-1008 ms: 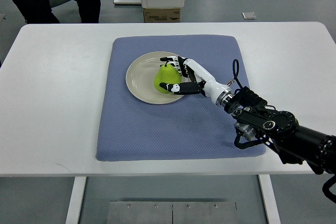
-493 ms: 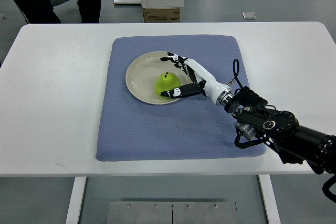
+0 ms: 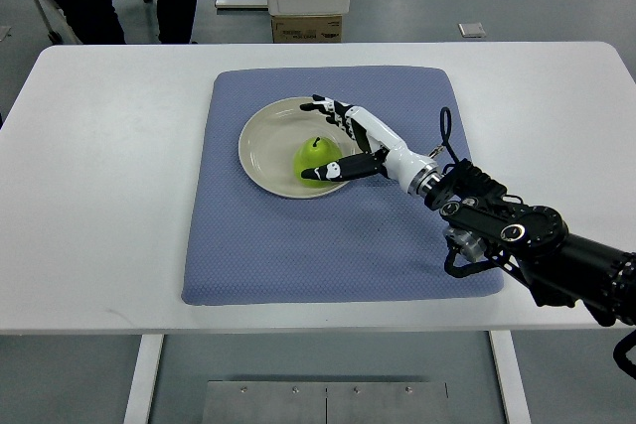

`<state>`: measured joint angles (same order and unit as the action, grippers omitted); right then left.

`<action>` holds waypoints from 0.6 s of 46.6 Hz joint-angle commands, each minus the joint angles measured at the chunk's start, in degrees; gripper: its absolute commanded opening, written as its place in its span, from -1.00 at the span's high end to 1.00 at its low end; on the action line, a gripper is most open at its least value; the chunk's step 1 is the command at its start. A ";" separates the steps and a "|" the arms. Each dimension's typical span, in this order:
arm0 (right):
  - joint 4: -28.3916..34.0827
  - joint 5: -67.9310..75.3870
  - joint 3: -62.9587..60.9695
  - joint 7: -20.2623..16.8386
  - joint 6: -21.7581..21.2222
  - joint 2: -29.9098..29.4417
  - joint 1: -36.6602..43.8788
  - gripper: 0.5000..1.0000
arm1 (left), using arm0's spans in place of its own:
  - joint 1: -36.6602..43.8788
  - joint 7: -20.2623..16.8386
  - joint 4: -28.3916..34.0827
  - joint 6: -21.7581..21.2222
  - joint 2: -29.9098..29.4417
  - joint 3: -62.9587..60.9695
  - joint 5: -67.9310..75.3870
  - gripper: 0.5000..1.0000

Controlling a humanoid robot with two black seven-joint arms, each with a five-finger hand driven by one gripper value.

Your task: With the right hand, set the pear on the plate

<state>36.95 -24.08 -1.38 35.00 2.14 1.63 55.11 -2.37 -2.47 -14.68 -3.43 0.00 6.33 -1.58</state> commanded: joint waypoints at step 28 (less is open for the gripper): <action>3.13 0.18 -10.21 0.00 0.32 9.01 -3.43 -1.00 | 0.00 0.01 0.01 0.00 0.00 0.00 0.00 -1.00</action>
<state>40.62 -23.92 -9.38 35.00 2.40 10.63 52.28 -2.37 -2.47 -14.67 -3.42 0.00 6.33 -1.58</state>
